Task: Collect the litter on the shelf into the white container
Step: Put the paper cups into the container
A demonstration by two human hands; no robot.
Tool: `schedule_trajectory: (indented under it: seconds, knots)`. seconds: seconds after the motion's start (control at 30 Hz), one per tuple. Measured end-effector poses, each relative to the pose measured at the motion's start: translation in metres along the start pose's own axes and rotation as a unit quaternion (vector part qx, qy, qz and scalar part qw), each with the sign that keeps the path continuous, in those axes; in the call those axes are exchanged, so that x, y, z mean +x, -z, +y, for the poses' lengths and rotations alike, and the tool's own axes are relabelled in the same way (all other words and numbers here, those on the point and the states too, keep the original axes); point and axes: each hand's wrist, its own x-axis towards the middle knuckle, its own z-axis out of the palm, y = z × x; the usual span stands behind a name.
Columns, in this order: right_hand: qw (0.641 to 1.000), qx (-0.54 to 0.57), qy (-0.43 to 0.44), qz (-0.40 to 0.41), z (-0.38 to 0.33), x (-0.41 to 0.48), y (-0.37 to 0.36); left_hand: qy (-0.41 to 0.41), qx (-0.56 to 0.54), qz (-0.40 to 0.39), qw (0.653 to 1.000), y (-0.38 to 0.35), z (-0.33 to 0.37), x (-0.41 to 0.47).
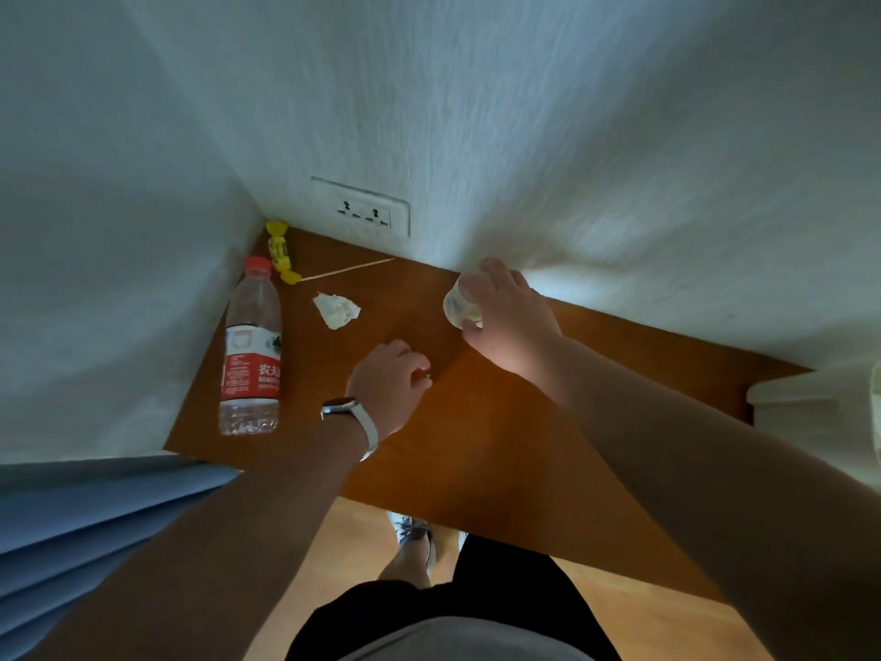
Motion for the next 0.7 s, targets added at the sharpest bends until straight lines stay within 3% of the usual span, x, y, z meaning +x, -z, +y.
schedule_trajectory:
  seconds: [0.23, 0.7]
  knots:
    - [1.000, 0.017, 0.005, 0.021, 0.002, -0.005, 0.000, -0.019, -0.005, 0.019, 1.000, -0.006, -0.001, 0.004]
    - [0.998, 0.040, -0.003, 0.040, 0.008, -0.027, -0.006, -0.076, 0.094, -0.049, 0.991, -0.002, 0.003, 0.015]
